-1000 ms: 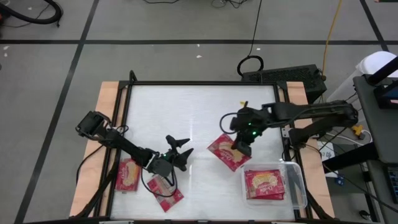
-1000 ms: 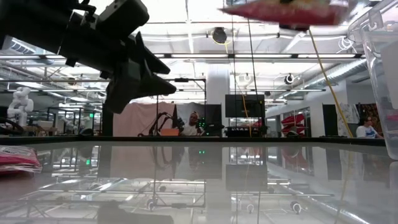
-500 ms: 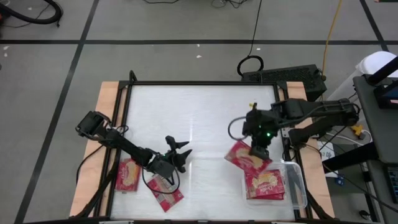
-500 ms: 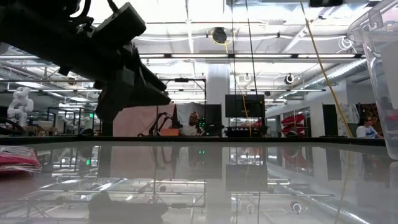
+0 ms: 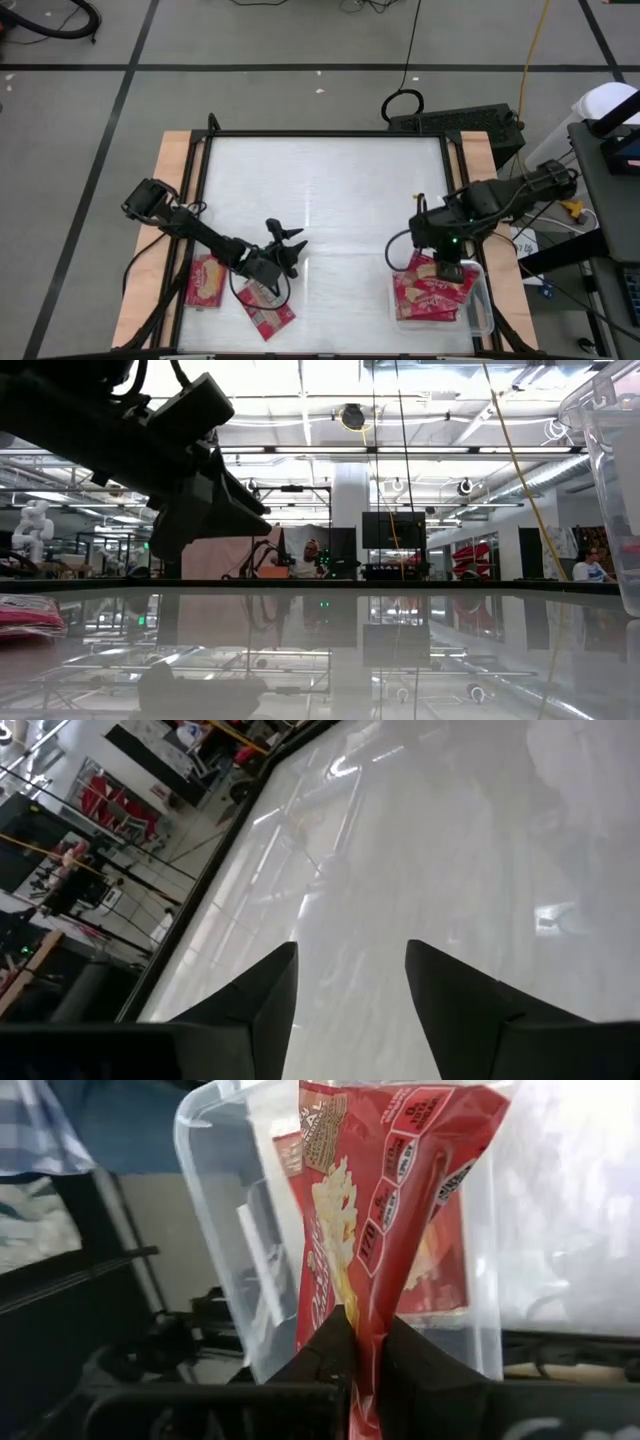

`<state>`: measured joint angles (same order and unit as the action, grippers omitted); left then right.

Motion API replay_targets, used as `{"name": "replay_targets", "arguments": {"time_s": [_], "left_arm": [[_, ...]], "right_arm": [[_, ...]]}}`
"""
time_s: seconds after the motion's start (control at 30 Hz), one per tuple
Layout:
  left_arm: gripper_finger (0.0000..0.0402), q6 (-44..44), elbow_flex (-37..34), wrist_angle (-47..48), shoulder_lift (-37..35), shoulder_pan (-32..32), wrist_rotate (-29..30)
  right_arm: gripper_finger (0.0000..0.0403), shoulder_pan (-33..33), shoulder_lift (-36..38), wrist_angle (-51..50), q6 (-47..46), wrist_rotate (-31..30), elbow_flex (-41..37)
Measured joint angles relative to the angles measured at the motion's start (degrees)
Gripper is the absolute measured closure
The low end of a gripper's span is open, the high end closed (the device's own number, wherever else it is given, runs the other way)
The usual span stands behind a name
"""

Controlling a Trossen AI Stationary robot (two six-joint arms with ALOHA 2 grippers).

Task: Sort popcorn bags into baskets
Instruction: Put the red popcorn pack into the transparent bin

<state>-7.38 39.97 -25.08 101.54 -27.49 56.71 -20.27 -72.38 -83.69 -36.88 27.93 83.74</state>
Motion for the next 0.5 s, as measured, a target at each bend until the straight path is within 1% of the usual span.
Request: {"name": "replay_targets", "arguments": {"time_s": [0.23,0.4,0.5], "left_arm": [[0.0215,1.2,0.0,0.0,0.0,0.6,-2.5],[0.0215,2.0,0.0,0.0,0.0,0.5,-4.9],[0.0215,2.0,0.0,0.0,0.0,0.4,-5.5]], "right_arm": [[0.0394,-3.7,-0.2,0.1,3.6,-6.9,-0.2],[0.0394,-5.9,-0.2,0.4,1.6,-6.8,-3.5],[0.0394,-7.4,-0.2,3.0,0.9,-4.6,-6.1]]}}
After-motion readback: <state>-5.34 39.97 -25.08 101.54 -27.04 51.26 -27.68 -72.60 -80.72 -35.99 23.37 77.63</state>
